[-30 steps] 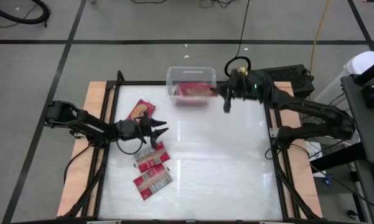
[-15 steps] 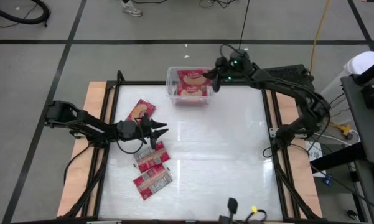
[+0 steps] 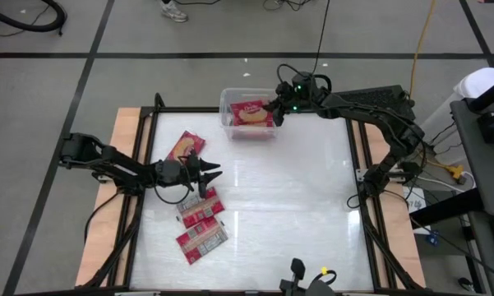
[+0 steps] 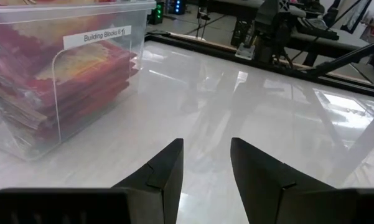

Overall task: Sort popcorn bags into baskets
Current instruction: Put the popcorn bag into the transparent bin

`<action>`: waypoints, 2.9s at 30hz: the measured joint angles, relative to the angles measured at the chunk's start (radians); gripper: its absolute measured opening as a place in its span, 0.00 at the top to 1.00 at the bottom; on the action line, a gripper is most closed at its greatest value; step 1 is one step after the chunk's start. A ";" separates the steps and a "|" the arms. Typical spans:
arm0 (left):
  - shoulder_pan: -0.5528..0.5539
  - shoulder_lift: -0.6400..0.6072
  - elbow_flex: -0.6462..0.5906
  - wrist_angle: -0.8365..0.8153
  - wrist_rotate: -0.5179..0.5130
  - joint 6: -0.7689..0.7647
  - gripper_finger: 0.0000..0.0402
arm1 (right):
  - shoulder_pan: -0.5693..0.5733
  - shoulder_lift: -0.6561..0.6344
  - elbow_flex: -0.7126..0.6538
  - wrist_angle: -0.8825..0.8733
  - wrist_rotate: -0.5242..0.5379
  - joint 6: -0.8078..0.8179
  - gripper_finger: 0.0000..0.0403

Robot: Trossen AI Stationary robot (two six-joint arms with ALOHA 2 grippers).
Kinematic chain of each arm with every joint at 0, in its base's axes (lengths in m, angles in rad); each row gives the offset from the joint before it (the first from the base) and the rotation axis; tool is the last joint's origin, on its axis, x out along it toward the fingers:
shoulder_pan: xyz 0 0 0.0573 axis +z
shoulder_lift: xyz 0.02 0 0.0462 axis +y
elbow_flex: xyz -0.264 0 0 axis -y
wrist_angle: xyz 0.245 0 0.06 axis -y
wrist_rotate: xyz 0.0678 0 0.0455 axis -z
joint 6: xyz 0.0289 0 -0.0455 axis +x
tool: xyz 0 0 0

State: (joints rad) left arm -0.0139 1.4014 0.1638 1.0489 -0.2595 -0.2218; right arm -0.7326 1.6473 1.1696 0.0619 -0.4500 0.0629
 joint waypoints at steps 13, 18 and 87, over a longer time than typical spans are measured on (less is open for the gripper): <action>0.000 0.000 0.000 0.000 0.000 0.006 0.66 | 0.001 -0.001 0.000 -0.046 0.060 0.023 0.76; 0.000 0.000 0.000 -0.014 0.000 0.007 0.66 | 0.003 -0.009 0.000 -0.037 0.060 0.027 0.63; -0.126 0.072 0.377 -1.779 -0.367 -0.209 0.95 | 0.800 -0.340 -0.771 0.709 0.610 -0.082 0.56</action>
State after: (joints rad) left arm -0.1398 1.4734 0.5404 -0.7303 -0.6266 -0.4305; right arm 0.0673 1.3071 0.3985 0.7711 0.1600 -0.0190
